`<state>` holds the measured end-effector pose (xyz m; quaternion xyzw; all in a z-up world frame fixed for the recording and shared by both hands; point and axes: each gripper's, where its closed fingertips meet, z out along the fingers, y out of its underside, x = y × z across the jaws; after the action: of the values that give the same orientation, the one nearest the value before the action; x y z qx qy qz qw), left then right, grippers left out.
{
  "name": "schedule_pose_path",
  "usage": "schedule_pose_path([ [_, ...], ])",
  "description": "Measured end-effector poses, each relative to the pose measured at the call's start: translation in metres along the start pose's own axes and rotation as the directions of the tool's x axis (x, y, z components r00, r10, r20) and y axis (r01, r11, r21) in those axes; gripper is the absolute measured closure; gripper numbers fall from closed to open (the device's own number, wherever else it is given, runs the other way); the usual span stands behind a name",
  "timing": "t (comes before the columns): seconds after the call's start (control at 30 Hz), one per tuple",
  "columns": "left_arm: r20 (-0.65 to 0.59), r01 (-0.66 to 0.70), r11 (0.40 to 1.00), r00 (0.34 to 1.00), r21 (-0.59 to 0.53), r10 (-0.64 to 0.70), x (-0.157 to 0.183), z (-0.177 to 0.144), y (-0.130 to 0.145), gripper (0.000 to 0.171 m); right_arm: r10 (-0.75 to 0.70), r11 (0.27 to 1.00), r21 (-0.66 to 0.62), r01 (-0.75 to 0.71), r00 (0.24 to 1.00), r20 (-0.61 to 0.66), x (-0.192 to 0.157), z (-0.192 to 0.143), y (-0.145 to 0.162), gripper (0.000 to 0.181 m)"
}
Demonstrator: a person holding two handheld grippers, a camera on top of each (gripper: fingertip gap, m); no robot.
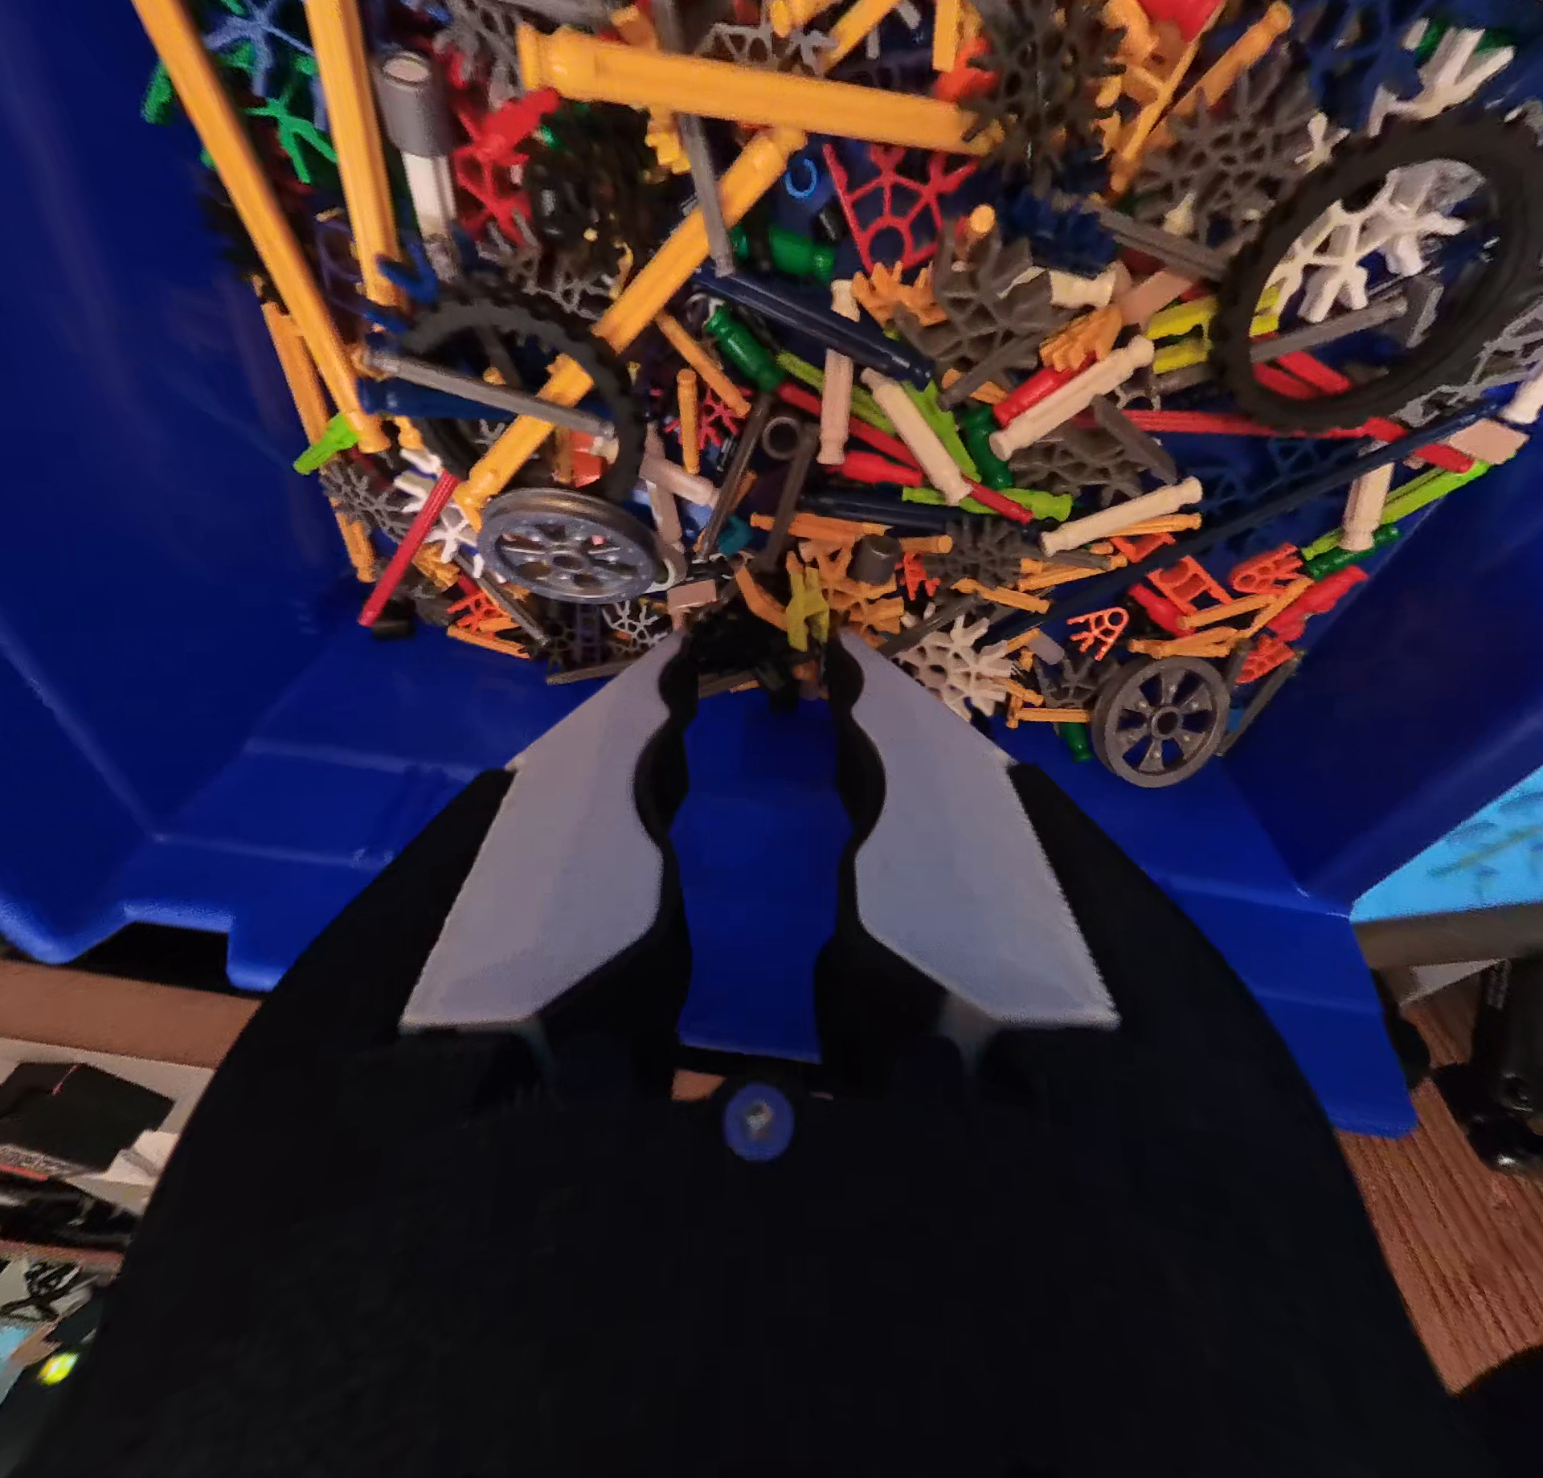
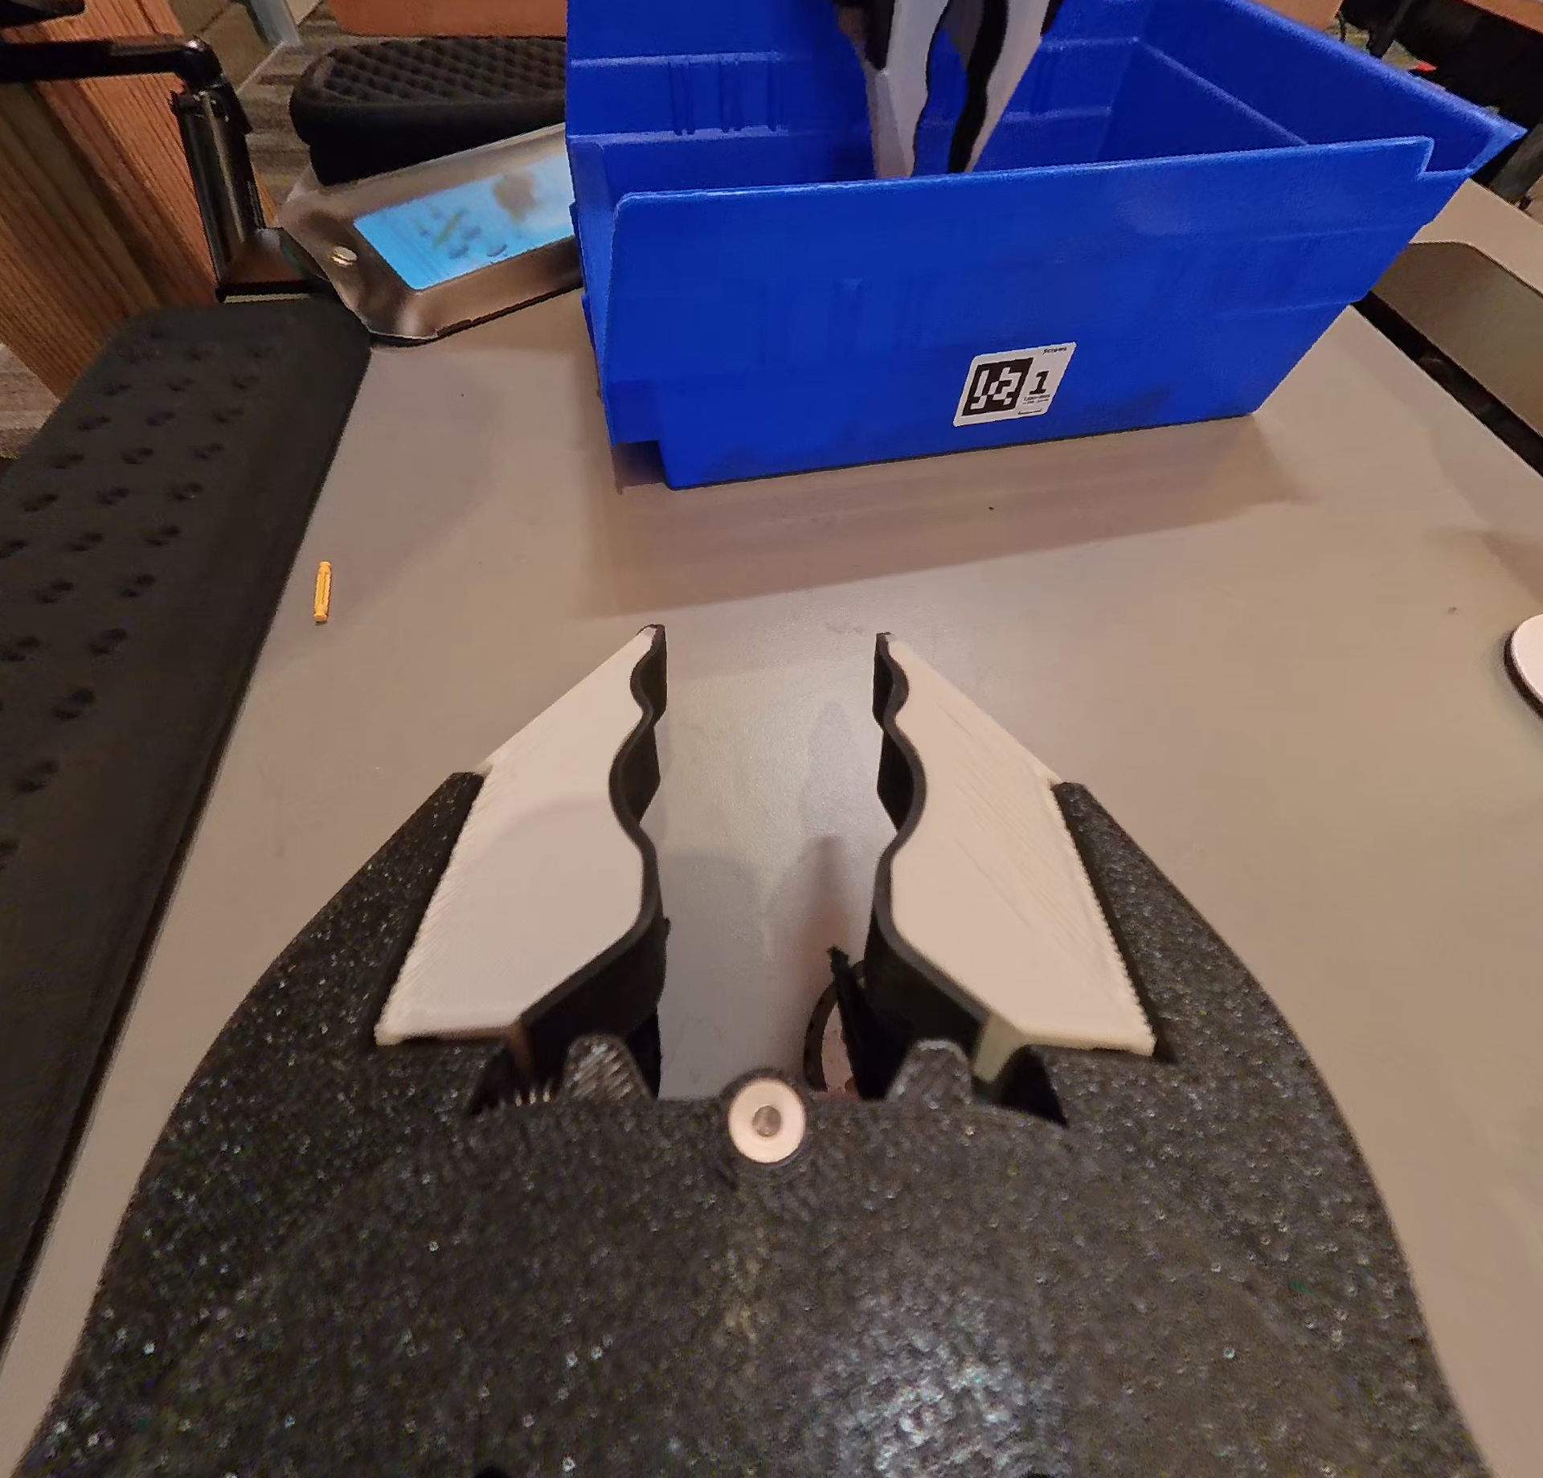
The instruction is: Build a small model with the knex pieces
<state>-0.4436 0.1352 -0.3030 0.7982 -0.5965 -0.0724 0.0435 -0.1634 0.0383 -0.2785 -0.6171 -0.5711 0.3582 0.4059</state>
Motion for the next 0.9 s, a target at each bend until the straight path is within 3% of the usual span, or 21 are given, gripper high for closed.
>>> schedule_pose_path([
  [0.07, 0.015, -0.015, 1.000, 1.000, 0.006, 0.015, -0.001, 0.003, -0.006, 0.142, -0.002, 1.000, -0.002, 0.002, 1.000, 0.000, 0.000, 0.000, 0.000, 0.132],
  [0.2, 0.047, -0.036, 0.989, 0.998, 0.140, 0.030, -0.006, -0.007, -0.036, 0.137, 0.000, 1.000, -0.002, 0.000, 1.000, 0.000, 0.000, 0.000, 0.000, 0.132],
  [0.33, 0.199, -0.104, 0.965, 0.978, 0.240, 0.056, -0.028, -0.020, -0.067, 0.120, -0.001, 1.000, -0.003, 0.001, 1.000, 0.000, 0.000, 0.000, 0.000, 0.132],
  [0.53, 0.160, -0.147, 0.940, 0.982, 0.309, 0.101, -0.028, -0.013, -0.097, 0.123, -0.001, 1.000, -0.006, 0.001, 1.000, 0.001, 0.000, 0.000, 0.001, 0.132],
  [0.63, 0.121, -0.152, 0.947, 0.985, 0.283, 0.122, -0.023, -0.006, -0.096, 0.134, 0.000, 1.000, -0.006, 0.000, 1.000, 0.001, 0.000, 0.000, 0.001, 0.132],
  [0.73, 0.037, -0.147, 0.953, 0.989, 0.266, 0.142, -0.007, 0.000, -0.088, 0.156, 0.001, 1.000, -0.005, -0.001, 1.000, 0.002, 0.000, 0.000, 0.001, 0.132],
  [0.87, -0.123, -0.156, 0.966, 0.975, 0.207, 0.184, 0.026, -0.001, -0.066, 0.162, 0.001, 1.000, -0.007, -0.001, 1.000, 0.004, 0.000, 0.000, 0.001, 0.132],
  [0.9, -0.114, -0.162, 0.966, 0.976, 0.201, 0.188, 0.025, -0.004, -0.063, 0.162, 0.002, 1.000, -0.008, -0.002, 1.000, 0.004, 0.000, 0.000, 0.001, 0.132],
])
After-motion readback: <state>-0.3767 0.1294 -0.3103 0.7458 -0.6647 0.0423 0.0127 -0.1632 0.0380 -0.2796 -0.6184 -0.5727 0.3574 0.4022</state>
